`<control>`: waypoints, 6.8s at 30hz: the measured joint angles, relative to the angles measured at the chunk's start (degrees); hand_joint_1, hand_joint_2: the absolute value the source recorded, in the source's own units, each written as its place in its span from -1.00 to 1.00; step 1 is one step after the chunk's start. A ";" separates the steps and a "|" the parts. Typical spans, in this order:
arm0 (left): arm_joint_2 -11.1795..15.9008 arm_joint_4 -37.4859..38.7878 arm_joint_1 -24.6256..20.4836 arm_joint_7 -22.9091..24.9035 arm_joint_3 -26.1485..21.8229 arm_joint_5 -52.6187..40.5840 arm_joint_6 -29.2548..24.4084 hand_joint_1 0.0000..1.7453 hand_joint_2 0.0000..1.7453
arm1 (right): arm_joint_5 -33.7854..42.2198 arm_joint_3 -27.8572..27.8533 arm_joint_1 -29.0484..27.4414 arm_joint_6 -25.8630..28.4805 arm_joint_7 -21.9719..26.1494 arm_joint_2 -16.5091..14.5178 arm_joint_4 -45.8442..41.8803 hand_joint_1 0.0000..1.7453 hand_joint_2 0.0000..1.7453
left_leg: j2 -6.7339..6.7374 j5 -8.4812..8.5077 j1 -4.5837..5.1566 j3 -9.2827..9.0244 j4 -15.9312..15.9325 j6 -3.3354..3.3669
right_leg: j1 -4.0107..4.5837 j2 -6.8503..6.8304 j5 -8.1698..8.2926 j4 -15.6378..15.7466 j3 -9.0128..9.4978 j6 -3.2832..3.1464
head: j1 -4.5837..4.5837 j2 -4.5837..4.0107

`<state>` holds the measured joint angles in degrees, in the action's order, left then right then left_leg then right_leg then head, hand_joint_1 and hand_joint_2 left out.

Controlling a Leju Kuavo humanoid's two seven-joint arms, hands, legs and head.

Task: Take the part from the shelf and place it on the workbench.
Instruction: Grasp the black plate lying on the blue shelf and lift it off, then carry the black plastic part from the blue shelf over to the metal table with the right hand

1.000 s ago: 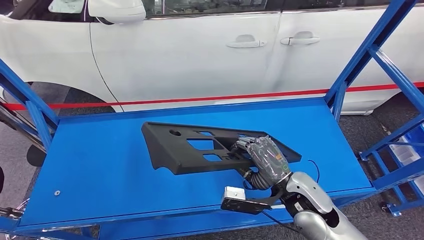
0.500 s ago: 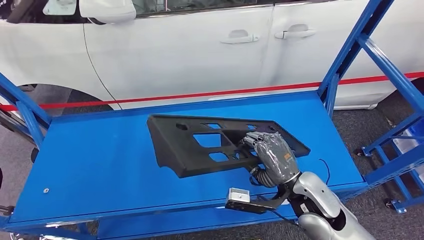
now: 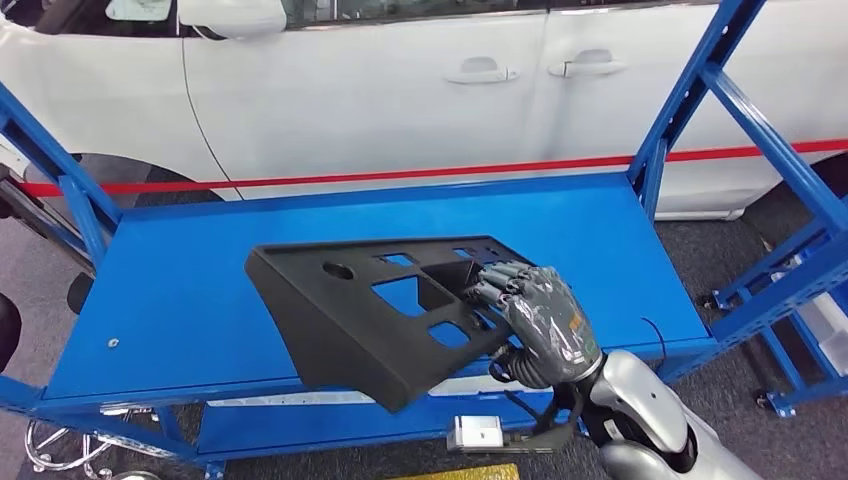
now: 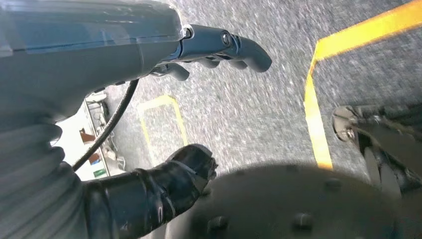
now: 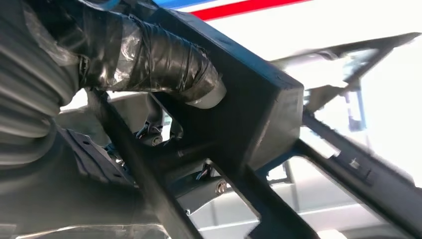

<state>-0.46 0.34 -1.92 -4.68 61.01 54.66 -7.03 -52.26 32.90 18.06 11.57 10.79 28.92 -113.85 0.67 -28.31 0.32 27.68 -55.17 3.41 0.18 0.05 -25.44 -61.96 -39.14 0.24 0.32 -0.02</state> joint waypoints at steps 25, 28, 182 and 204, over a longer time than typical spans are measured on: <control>-0.21 0.03 -0.13 -0.15 3.14 0.74 0.45 -1.00 1.00 | 2.05 3.08 1.90 1.54 1.78 1.98 -2.52 1.00 1.00 | 2.41 -2.64 -0.53 -0.01 -4.42 -3.38 | -0.89 -4.71 1.95 1.86 1.38 -0.83 | -0.10 0.00; -0.18 0.03 -0.06 -0.36 3.45 0.78 0.43 -1.00 1.00 | 2.03 3.14 2.05 1.75 1.78 2.12 -2.74 1.00 1.00 | 1.63 -2.03 -0.21 -0.19 -1.88 -2.19 | -1.00 -6.20 3.14 2.27 1.46 0.30 | -0.10 0.00; -1.18 0.31 0.83 -0.50 13.50 4.53 1.87 -1.00 1.00 | -19.54 -1.40 4.62 12.76 -9.47 13.73 3.91 1.00 1.00 | 1.57 2.44 0.29 7.22 -3.49 -1.48 | -1.95 -7.40 -3.35 3.12 8.11 2.06 | -1.18 0.00; -1.20 0.31 0.59 -1.42 13.54 3.90 2.01 -1.00 1.00 | -19.18 -1.38 5.11 12.56 -9.47 14.21 4.38 1.00 1.00 | -1.07 -3.27 -0.71 15.64 -18.99 -3.37 | -1.50 -2.86 -2.65 4.38 8.34 -0.72 | -1.35 0.00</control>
<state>-1.66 0.66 -1.33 -6.10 74.55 58.56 -5.02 -71.44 31.52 23.18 24.13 1.32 43.12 -109.47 -0.39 -31.57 -0.39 43.33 -74.16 0.04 -1.31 -2.81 -28.09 -57.57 -30.80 -0.49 -1.03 -0.02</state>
